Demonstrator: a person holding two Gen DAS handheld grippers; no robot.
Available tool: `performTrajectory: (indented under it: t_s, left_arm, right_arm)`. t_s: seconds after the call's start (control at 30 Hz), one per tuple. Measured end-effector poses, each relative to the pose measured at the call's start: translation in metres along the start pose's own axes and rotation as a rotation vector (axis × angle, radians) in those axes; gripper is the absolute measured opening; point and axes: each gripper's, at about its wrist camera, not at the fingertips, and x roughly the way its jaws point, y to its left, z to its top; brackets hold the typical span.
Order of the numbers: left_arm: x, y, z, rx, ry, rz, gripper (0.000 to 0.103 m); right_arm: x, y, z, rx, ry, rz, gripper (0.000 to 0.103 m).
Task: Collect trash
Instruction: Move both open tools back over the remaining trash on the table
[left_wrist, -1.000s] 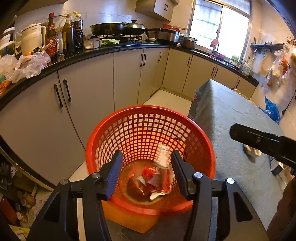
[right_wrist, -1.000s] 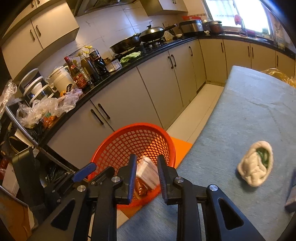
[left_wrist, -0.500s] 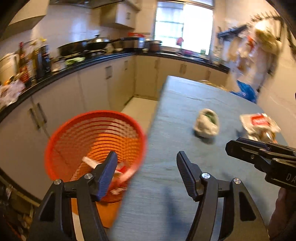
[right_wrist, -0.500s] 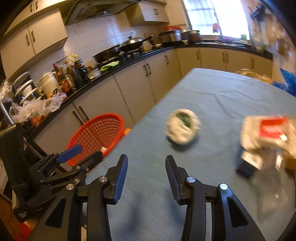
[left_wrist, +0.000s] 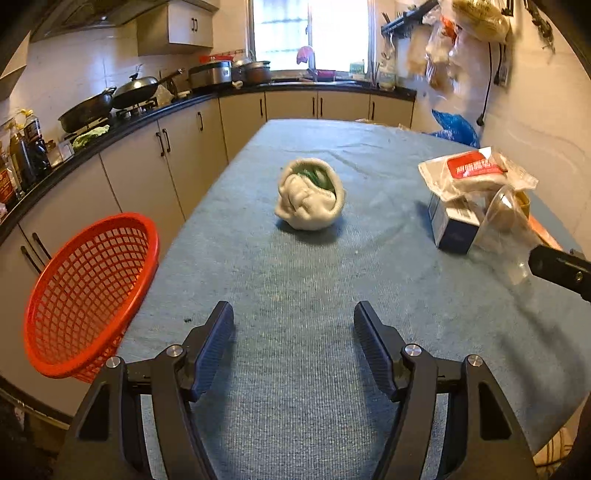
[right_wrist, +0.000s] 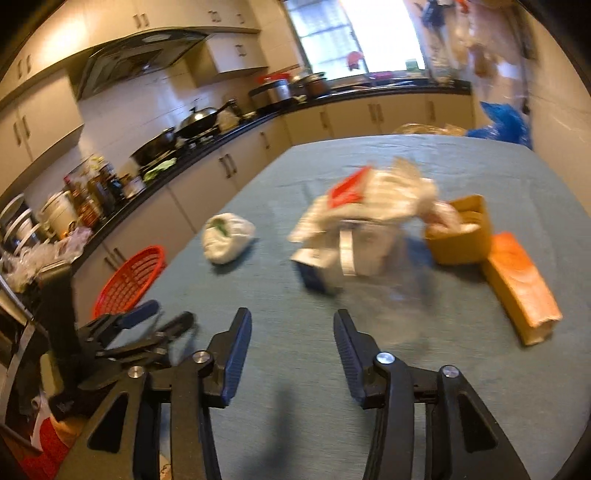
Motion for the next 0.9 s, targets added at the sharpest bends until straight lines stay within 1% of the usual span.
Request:
performTrajectory:
  t_s: [0.03,0.1,0.17,0.3,0.47,0.5,0.57,0.6,0.67,0.7,0.73,0.8,0.87,0.9]
  left_arm:
    - [0.001,0.002,0.001,-0.011,0.001,0.001,0.067]
    - [0.005,0.006,0.001,-0.032,0.028,-0.016,0.067]
    - [0.008,0.011,-0.001,-0.045,0.055,-0.033,0.067]
    - [0.009,0.006,-0.004,-0.010,0.051,-0.015,0.067]
    - [0.009,0.005,-0.006,0.000,0.048,-0.022,0.067]
    - [0.009,0.005,-0.006,0.001,0.047,-0.024,0.068]
    - [0.009,0.006,-0.006,0.001,0.046,-0.027,0.068]
    - [0.009,0.006,-0.006,0.002,0.045,-0.029,0.068]
    - [0.009,0.005,-0.006,0.002,0.045,-0.031,0.068]
    - [0.009,0.005,-0.006,0.001,0.044,-0.030,0.068]
    - [0.009,0.005,-0.006,0.001,0.044,-0.031,0.068]
    - [0.009,0.005,-0.006,0.002,0.044,-0.030,0.068]
    - [0.009,0.005,-0.006,0.004,0.045,-0.026,0.068]
    - [0.009,0.005,-0.006,0.005,0.045,-0.025,0.068]
  right_arm:
    - [-0.001,-0.006,0.001,0.012,-0.007,-0.003,0.056]
    - [-0.003,-0.014,0.002,0.033,-0.016,-0.017,0.059]
    - [-0.005,-0.023,0.005,0.058,-0.031,-0.030,0.060]
    - [-0.009,-0.029,0.007,0.070,-0.049,-0.067,0.064]
    - [-0.021,-0.037,0.009,0.059,-0.056,-0.065,0.064]
    - [-0.027,-0.039,0.009,0.057,-0.064,-0.060,0.066]
    - [-0.034,-0.043,0.009,0.050,-0.082,-0.066,0.074]
    - [-0.038,-0.046,0.012,0.036,-0.102,-0.093,0.078]
    - [-0.037,-0.050,0.018,0.024,-0.137,-0.127,0.079]
    - [-0.036,-0.053,0.022,0.027,-0.141,-0.125,0.079]
    - [-0.031,-0.057,0.025,0.032,-0.136,-0.111,0.079]
    - [-0.011,-0.064,0.030,0.042,-0.089,-0.081,0.079]
    - [0.001,-0.067,0.029,0.045,-0.051,-0.073,0.079]
    - [0.007,-0.065,0.025,0.043,-0.016,-0.059,0.079]
